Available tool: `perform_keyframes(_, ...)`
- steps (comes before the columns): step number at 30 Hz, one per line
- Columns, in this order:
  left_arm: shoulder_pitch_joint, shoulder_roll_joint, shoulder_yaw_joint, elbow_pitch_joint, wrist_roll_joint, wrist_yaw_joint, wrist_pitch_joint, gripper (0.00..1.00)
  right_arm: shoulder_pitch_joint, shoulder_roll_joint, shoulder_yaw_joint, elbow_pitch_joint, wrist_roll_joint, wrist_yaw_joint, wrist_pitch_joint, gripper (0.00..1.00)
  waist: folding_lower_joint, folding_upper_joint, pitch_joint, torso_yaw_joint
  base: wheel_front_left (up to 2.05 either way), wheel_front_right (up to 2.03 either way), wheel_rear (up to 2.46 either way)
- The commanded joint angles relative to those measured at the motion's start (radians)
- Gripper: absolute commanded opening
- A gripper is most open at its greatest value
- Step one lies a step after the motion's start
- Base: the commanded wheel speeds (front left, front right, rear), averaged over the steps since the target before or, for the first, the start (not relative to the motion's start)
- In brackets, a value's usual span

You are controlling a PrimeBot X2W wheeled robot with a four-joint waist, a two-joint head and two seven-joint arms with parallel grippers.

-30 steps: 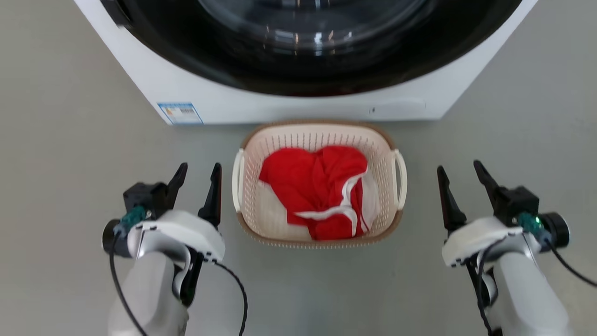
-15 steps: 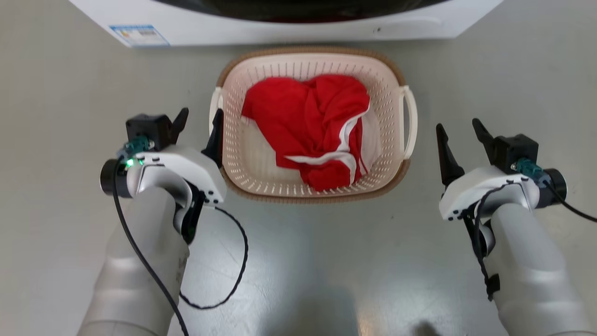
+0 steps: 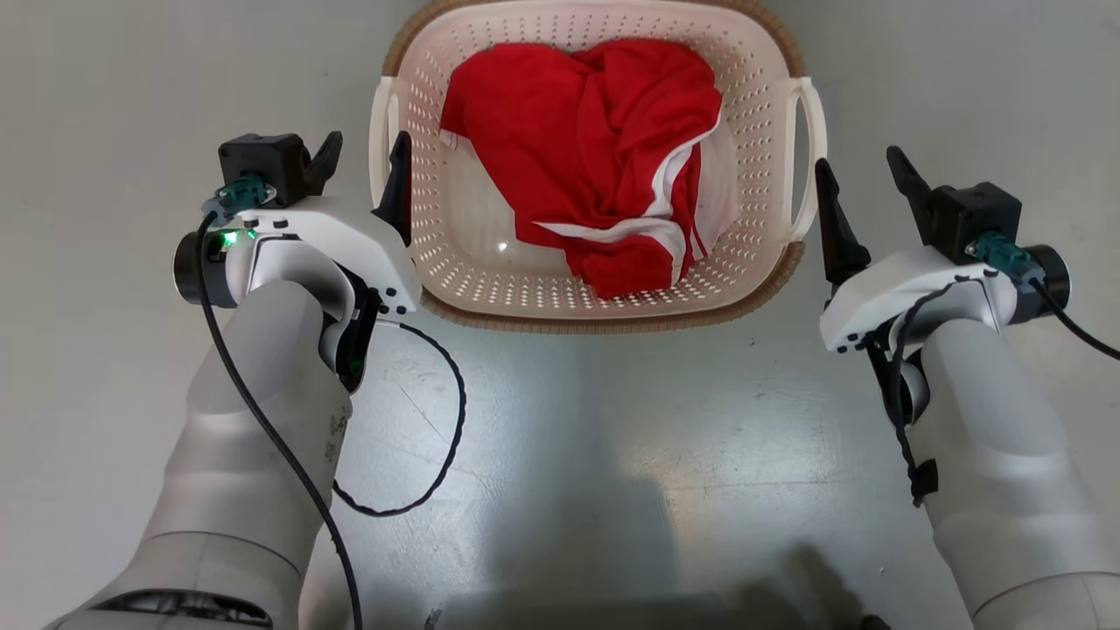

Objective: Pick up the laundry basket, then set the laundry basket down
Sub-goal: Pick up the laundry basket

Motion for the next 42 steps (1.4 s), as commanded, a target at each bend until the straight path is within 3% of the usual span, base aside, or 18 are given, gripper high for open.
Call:
perform_keyframes(1, -0.008, 0.026, 0.013, 0.002, 0.001, 0.015, -0.009, 1.00, 0.007, 0.008, 0.024, -0.023, 0.010, 0.006, -0.014, 1.00, 0.0000, 0.0000, 0.019, 0.000, 0.00, 0.00, 0.00)
perform_keyframes(20, -0.082, 0.029, -0.020, -0.017, 0.006, 0.007, -0.009, 1.00, -0.074, 0.008, 0.088, -0.017, 0.026, 0.006, -0.014, 1.00, 0.0000, 0.0000, 0.167, 0.010, 0.00, 0.00, 0.00)
perform_keyframes(42, -0.113, 0.023, -0.139, 0.022, -0.057, 0.020, -0.009, 1.00, -0.209, 0.008, 0.204, 0.186, 0.172, 0.006, -0.014, 1.00, 0.0000, 0.0000, 0.217, 0.016, 0.00, 0.00, 0.00)
